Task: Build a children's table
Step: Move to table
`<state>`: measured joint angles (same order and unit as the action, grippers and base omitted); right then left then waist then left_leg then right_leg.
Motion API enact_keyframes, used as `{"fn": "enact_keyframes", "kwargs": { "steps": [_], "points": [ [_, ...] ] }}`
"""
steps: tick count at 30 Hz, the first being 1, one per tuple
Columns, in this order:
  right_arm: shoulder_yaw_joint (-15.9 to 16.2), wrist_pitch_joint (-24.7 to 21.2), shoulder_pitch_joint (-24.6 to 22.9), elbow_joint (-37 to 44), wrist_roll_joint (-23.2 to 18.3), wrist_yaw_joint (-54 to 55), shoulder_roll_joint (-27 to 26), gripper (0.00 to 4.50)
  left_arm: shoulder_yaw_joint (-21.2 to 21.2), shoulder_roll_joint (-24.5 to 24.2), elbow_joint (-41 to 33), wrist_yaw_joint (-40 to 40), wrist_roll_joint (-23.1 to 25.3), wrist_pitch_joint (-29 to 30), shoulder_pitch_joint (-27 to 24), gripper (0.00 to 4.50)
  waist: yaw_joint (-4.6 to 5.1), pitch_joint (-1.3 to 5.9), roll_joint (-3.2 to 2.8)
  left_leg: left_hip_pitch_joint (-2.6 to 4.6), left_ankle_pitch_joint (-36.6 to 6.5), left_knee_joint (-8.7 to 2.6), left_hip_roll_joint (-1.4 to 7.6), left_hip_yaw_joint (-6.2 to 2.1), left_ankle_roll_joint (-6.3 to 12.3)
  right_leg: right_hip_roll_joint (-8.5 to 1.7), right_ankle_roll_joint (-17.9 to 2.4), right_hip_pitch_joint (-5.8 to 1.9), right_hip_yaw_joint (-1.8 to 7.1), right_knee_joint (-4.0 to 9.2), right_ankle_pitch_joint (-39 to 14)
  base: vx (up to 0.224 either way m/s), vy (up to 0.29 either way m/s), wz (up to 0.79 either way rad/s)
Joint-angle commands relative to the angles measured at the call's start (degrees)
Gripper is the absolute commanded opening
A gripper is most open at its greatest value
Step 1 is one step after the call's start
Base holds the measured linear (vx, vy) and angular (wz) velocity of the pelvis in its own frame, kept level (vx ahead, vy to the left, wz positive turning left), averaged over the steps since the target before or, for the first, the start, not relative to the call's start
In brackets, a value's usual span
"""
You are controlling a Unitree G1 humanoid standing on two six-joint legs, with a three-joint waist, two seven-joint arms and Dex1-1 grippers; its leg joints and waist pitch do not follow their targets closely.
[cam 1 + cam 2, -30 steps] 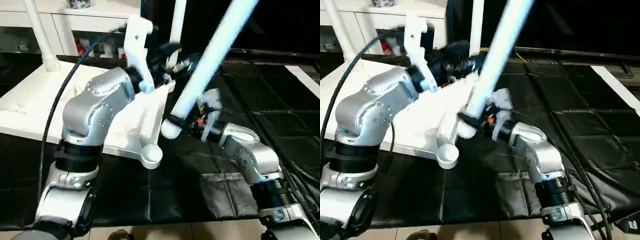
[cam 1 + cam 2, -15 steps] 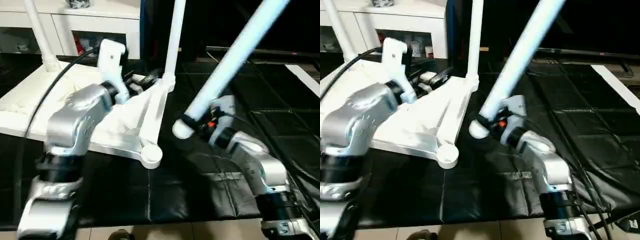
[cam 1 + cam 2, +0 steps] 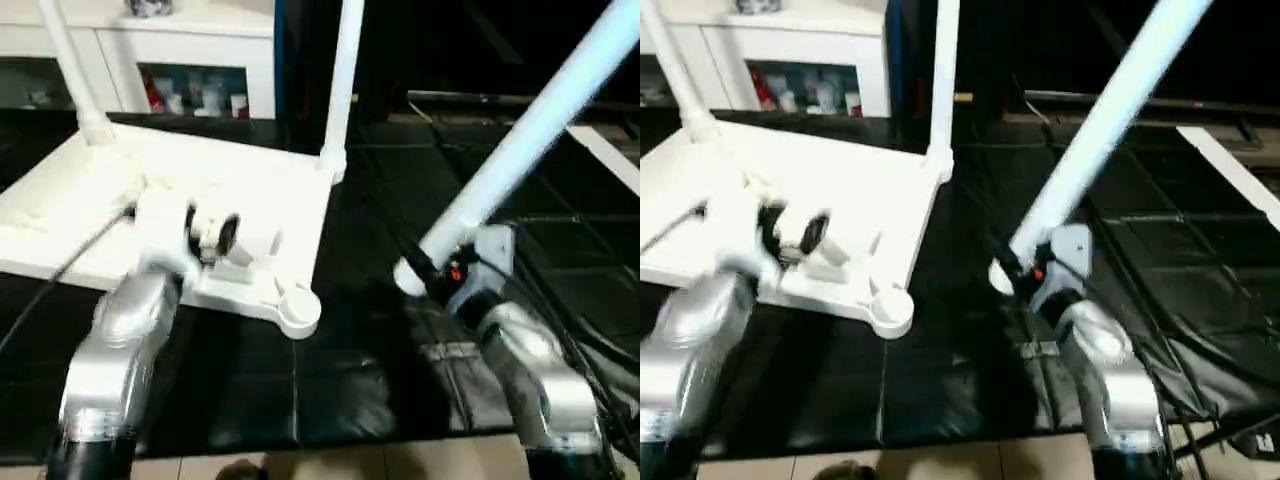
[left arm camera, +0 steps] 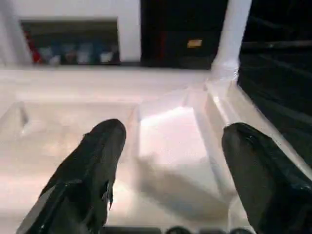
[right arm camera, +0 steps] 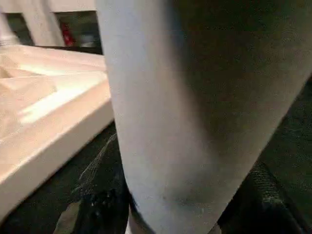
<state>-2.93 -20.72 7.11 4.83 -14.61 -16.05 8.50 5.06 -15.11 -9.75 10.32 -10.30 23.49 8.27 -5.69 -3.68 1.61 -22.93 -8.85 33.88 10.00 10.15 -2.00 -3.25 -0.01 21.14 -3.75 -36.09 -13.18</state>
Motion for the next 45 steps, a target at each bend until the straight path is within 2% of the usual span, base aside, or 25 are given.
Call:
{"fn": "enact_keyframes", "kwargs": {
  "steps": [1,2,4,16,22,24,27,28,29,30,31,32,33,34,35,36,37,38,39,40,41,42,43,44,45],
  "points": [
    [-1.08,0.05,-0.17,1.71,-0.09,0.65,0.04,1.92,0.23,0.16,-1.25,-0.76,0.76,-0.52,-0.06,3.67,0.11,3.36,-0.42,2.13,-19.01,-4.85,3.72,-1.71,-3.48,-5.31,-5.89,-0.57,3.57,5.63,-15.14,0.000,0.000,0.00],
    [-1.79,-0.42,-0.89,2.06,-1.73,0.56,-0.64,1.92,-0.26,0.23,-2.01,-1.16,1.21,-0.70,-1.18,3.67,0.14,3.26,0.20,1.97,-18.95,-4.95,3.70,-1.74,-3.13,-5.34,-5.70,-0.68,3.50,5.64,-15.62,0.000,0.000,0.00],
    [-2.27,-0.58,-1.07,2.01,-2.67,0.57,-1.26,1.92,-0.62,0.30,-2.42,-1.33,1.36,-0.64,-1.35,3.67,0.14,3.22,-0.11,2.09,-19.07,-4.92,3.73,-1.79,-2.87,-5.41,-5.55,-0.44,3.54,5.70,-16.03,0.000,0.000,0.00],
    [0.03,-1.15,-1.20,2.20,-2.38,-0.19,-1.76,1.92,-0.18,1.45,-2.88,-1.75,0.78,0.58,-0.63,3.67,0.36,3.41,-0.36,1.90,-17.05,-4.84,3.62,-1.78,-3.10,-5.20,-5.99,-0.76,3.46,5.26,-11.09,0.000,0.000,0.00],
    [1.84,-0.65,-1.24,2.30,-0.29,-1.48,-0.23,1.92,-0.55,1.76,-2.45,-1.35,1.05,0.44,-0.03,3.67,0.40,3.42,-0.55,1.95,-17.35,-4.78,3.62,-1.77,-3.31,-5.18,-6.32,-0.84,3.48,5.25,-10.95,0.000,0.000,0.00],
    [2.61,-0.67,-1.25,2.61,-0.36,-1.97,-0.12,1.92,-0.49,1.78,-2.09,-1.32,1.04,0.39,0.38,3.67,0.18,3.46,-0.24,1.48,-16.48,-4.43,3.27,-1.35,-1.55,-6.26,-6.92,-1.29,4.02,5.57,-11.35,0.000,0.000,0.00],
    [3.76,-0.90,-1.14,2.61,0.11,-2.38,0.15,1.92,-0.48,1.92,-2.00,-1.28,1.04,0.35,0.81,3.67,-0.90,3.51,0.11,0.65,-11.87,-2.84,3.19,-1.36,3.42,-9.19,-8.39,-2.18,5.40,6.71,-12.94,0.000,0.000,0.00],
    [3.95,-1.00,-1.12,2.55,0.17,-2.42,0.13,1.92,-0.50,1.98,-2.04,-1.25,1.05,0.31,0.87,3.67,-1.81,3.47,0.66,-2.05,-9.00,-1.83,2.45,-2.65,7.54,-12.06,-8.58,-4.23,4.63,7.32,-12.82,0.000,0.000,0.00],
    [4.04,-1.10,-1.07,2.48,0.16,-2.46,0.15,1.92,-0.51,2.03,-2.03,-1.23,1.09,0.29,0.95,3.67,-2.27,3.52,0.22,-2.48,-7.12,0.81,2.87,-3.57,9.74,-15.88,-7.85,-4.42,4.92,9.07,-17.90,0.014,0.077,0.15],
    [4.24,-1.02,-1.05,2.40,0.29,-2.52,0.15,1.92,-0.48,2.05,-2.00,-1.22,1.11,0.21,1.01,3.67,-2.51,3.65,0.03,-2.76,-6.07,1.84,3.16,-4.04,9.94,-16.79,-8.30,-4.62,4.88,9.36,-19.09,0.014,0.077,0.15],
    [4.36,-0.96,-1.00,2.27,0.43,-2.65,0.13,1.92,-0.44,2.08,-2.00,-1.20,1.12,0.19,1.06,3.67,-2.18,3.52,-0.09,-4.87,-3.30,2.05,2.60,-5.02,12.20,-16.78,-7.58,-6.34,1.64,9.43,-17.79,0.026,0.124,0.28],
    [4.42,-0.81,-0.95,2.16,0.54,-2.74,0.08,1.92,-0.41,2.08,-1.99,-1.19,1.15,0.17,1.09,3.67,-2.07,3.30,-1.23,-3.74,-2.33,-0.10,2.12,-5.42,13.58,-13.64,-8.08,-6.10,-1.14,9.05,-17.74,0.039,0.165,0.41],
    [4.35,-0.61,-0.91,2.04,0.46,-2.68,-0.08,1.92,-0.39,2.02,-2.03,-1.18,1.26,0.09,1.09,3.67,-1.67,3.57,-2.15,-2.70,-0.90,-1.82,1.52,-5.49,15.00,-10.22,-8.31,-6.32,-3.26,7.43,-17.11,0.039,0.165,0.41],
    [4.27,-0.49,-0.81,1.91,0.39,-2.59,-0.18,1.92,-0.37,1.99,-2.01,-1.17,1.32,0.06,1.15,3.67,0.60,3.24,-3.63,2.17,0.02,-5.75,-0.50,-7.08,21.18,-0.24,-7.61,-3.00,-6.85,0.66,-15.84,0.070,0.185,0.54],
    [3.85,-0.71,-0.71,1.81,-0.19,-2.24,-0.56,1.92,-0.33,1.98,-1.98,-1.18,1.34,0.10,1.22,3.67,2.27,4.04,-4.17,5.93,-1.48,-3.93,2.75,-6.34,21.29,1.13,-4.05,1.91,-4.29,-4.89,-13.36,0.052,0.168,0.52],
    [3.47,-0.89,-0.60,1.66,-0.65,-1.93,-0.85,1.92,-0.41,1.82,-1.98,-1.20,1.61,-0.02,1.26,3.67,1.51,4.11,-3.07,4.03,-2.55,-4.88,4.08,-6.04,18.20,0.69,-2.33,1.77,-3.69,-6.41,-10.29,0.052,0.168,0.52],
    [3.25,-0.78,-0.42,1.38,-0.71,-1.70,-0.94,1.92,-0.85,1.23,-2.06,-1.24,2.65,-0.63,1.23,3.67,0.65,3.73,-3.20,1.61,-8.99,-7.27,4.32,-3.82,9.58,0.93,-0.55,1.81,-3.72,-7.53,-6.94,-0.027,0.120,0.34],
    [3.13,-0.66,-0.30,1.20,-0.79,-1.66,-1.01,1.92,-1.07,1.03,-2.05,-1.21,3.03,-0.85,1.27,3.67,0.56,3.77,-2.07,1.66,-18.80,-9.16,4.64,-3.25,0.41,-0.17,-1.23,1.63,-2.91,-5.99,-5.12,-0.066,0.075,0.20],
    [2.94,-0.66,-0.25,1.10,-0.98,-1.56,-1.18,1.92,-1.27,0.85,-2.08,-1.31,3.45,-0.89,1.30,3.67,0.46,3.77,-1.16,1.76,-23.64,-9.51,4.76,-2.57,-3.86,-1.34,-2.20,1.70,-1.81,-4.25,-4.40,-0.066,0.075,0.20],
    [2.80,-0.74,-0.20,1.01,-1.09,-1.41,-1.29,1.92,-1.38,0.78,-2.07,-1.45,3.74,-0.84,1.40,3.67,0.27,4.02,1.80,2.26,-28.60,-6.42,3.45,-1.84,-8.83,-7.47,-5.24,1.96,2.56,0.42,-9.85,-0.063,0.035,0.24],
    [2.78,-0.77,-0.17,0.92,-1.04,-1.33,-1.26,1.92,-1.43,0.76,-2.03,-1.55,3.88,-0.80,1.50,3.67,-1.30,2.93,1.22,1.20,-13.08,6.69,-0.38,-6.26,-4.16,-16.67,-8.61,1.13,7.70,7.14,-17.40,0.000,0.000,0.00],
    [2.80,-0.71,-0.16,0.84,-0.88,-1.32,-1.19,1.92,-1.40,0.81,-1.98,-1.57,3.84,-0.78,1.58,3.67,-1.14,2.25,0.41,-0.80,-7.80,7.80,-0.74,-7.72,-3.21,-15.91,-8.80,-1.46,6.72,7.30,-20.77,0.000,0.000,0.00],
    [2.66,-0.78,-0.16,0.80,-0.83,-1.29,-1.29,1.92,-1.29,0.93,-1.95,-1.58,3.64,-0.78,1.67,3.67,-0.86,2.13,0.15,-3.47,-2.38,4.81,-0.24,-7.47,-5.03,-10.84,-8.22,-4.23,1.32,6.11,-22.14,-0.010,0.106,-0.37],
    [2.53,-0.69,-0.19,0.69,-0.61,-1.31,-1.39,1.92,-0.84,1.30,-1.86,-1.56,2.92,-0.59,1.83,3.67,-0.05,3.16,-2.99,2.50,-18.52,-1.44,5.37,-10.28,-7.76,-4.70,-7.23,-0.33,0.35,2.47,-18.26,-0.093,0.140,-0.10],
    [2.49,-0.65,-0.21,0.64,-0.56,-1.30,-1.42,1.92,-0.68,1.41,-1.82,-1.54,2.65,-0.38,1.88,3.67,1.55,2.95,-3.28,2.27,-27.84,-3.71,6.53,-11.09,-10.19,-3.65,-5.84,-0.14,0.34,-0.35,-12.13,-0.093,0.140,-0.10]
  ]
}}
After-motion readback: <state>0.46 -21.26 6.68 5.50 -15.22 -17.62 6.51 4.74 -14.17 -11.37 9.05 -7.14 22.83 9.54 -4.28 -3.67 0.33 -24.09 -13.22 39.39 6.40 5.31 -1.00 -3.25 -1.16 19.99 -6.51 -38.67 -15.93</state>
